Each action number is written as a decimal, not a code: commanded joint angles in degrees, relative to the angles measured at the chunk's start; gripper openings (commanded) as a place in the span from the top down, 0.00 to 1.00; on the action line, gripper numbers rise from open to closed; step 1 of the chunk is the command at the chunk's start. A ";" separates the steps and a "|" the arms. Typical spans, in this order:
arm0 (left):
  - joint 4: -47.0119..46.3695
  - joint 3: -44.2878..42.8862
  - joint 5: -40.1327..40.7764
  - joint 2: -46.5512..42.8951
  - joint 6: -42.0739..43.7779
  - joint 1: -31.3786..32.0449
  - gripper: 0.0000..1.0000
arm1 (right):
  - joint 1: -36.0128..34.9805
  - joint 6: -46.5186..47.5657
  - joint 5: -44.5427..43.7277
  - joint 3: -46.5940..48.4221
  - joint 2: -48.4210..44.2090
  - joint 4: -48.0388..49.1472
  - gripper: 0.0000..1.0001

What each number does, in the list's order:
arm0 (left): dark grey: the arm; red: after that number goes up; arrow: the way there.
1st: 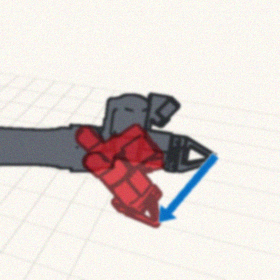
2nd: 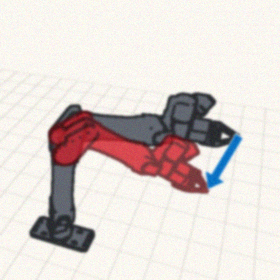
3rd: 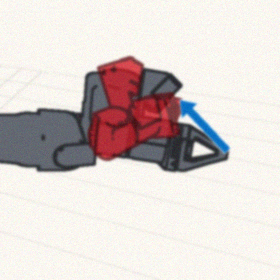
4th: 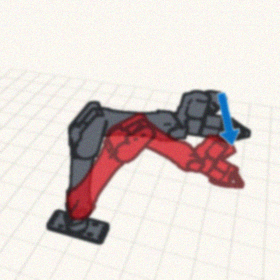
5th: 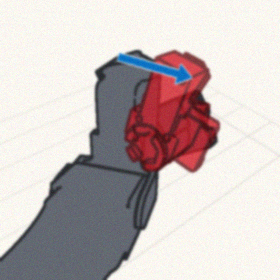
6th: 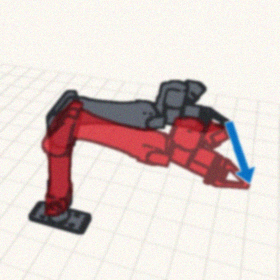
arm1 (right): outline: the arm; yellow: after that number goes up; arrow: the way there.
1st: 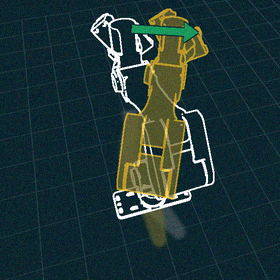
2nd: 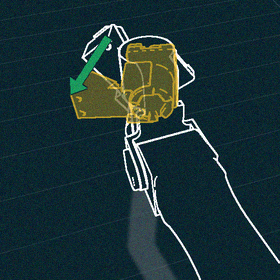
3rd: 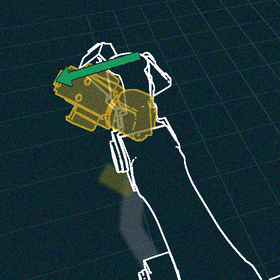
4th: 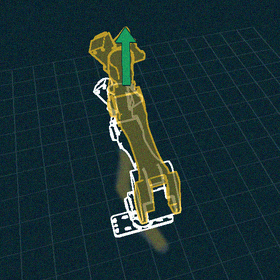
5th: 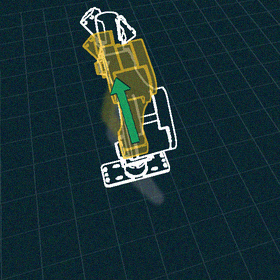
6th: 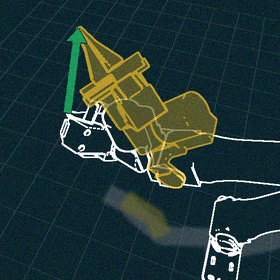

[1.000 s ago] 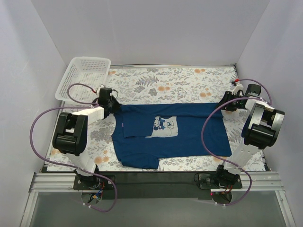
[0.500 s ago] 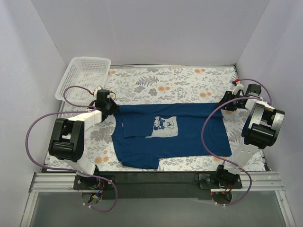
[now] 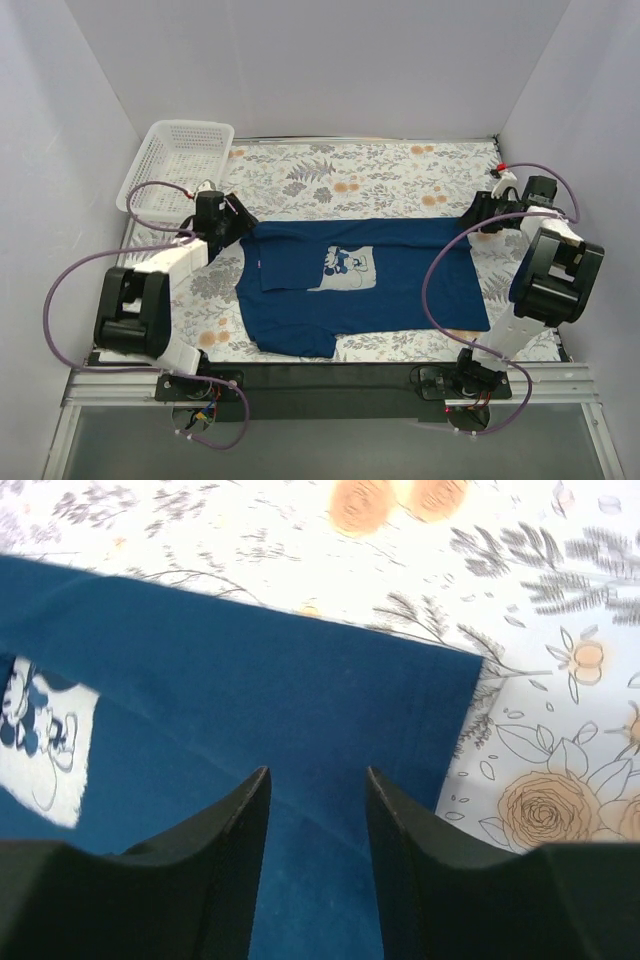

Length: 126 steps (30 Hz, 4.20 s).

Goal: Fold and stack the t-shirts
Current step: Fold the tshirt

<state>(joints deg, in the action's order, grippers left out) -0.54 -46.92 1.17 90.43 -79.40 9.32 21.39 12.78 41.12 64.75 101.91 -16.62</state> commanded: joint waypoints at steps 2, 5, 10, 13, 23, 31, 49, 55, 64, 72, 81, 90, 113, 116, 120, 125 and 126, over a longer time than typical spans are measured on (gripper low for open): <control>-0.96 4.19 -9.85 -20.23 5.82 -0.18 0.41 | 0.32 14.53 6.50 -1.82 -10.30 -6.56 0.55; 0.27 8.24 -15.64 -32.28 11.88 -0.18 0.30 | -0.03 33.22 10.46 -2.26 -13.22 -19.90 0.48; 8.69 10.97 -28.14 -42.43 20.51 -0.18 0.21 | -2.75 79.27 7.42 -5.15 -16.03 -51.95 0.33; 18.09 10.71 -27.80 -44.90 14.84 -0.18 0.22 | -2.84 91.89 1.01 -7.88 -19.54 -54.39 0.32; 31.39 9.83 -6.20 -38.67 -2.86 0.35 0.18 | -0.30 44.76 1.68 -6.84 -16.49 -22.52 0.35; 16.81 13.69 -4.50 -30.41 -0.76 -0.36 0.09 | -0.38 5.78 -5.87 1.32 -2.01 2.56 0.34; 15.04 17.82 -7.32 -36.64 0.82 -0.62 0.09 | -2.14 4.80 -5.70 15.67 16.92 -3.59 0.46; 15.39 18.17 -7.67 -37.79 0.47 -0.71 0.09 | -2.49 8.58 -5.62 13.91 16.92 -6.84 0.59; 15.65 18.79 -6.80 -38.84 0.12 -0.71 0.09 | -2.58 8.15 -4.21 17.33 16.92 -7.02 0.99; 15.74 17.13 -5.21 -36.21 1.34 -0.80 0.09 | -2.67 4.28 -3.24 32.25 24.55 -5.71 0.99; 8.72 16.59 -10.82 -29.63 1.53 -0.80 0.11 | -4.25 -0.38 -5.17 52.11 36.59 -5.79 0.98; 4.94 21.07 -16.12 -24.52 -8.23 -0.53 0.24 | -4.42 5.23 -8.08 43.31 23.99 -5.26 0.42; 3.00 -6.96 -6.53 12.22 3.01 0.87 0.65 | -4.42 12.45 4.23 3.54 -10.24 -4.21 0.35; 3.17 -8.45 -5.22 14.15 3.98 2.19 0.68 | -4.42 11.83 5.19 3.01 -10.24 -4.21 0.35; 4.22 -11.44 -2.49 16.52 6.53 3.68 0.69 | -4.34 11.75 5.37 1.44 -10.94 -4.29 0.35; 7.30 -15.92 1.90 19.69 8.90 3.95 0.87 | -3.46 11.83 6.60 0.38 -11.99 -4.29 0.35; 7.74 -16.45 2.43 20.56 9.43 3.95 0.93 | -3.28 11.75 7.12 0.29 -12.17 -4.21 0.36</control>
<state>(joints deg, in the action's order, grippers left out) 2.39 -61.87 -1.37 108.88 -73.23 13.30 17.12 25.02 45.43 65.49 92.86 -21.39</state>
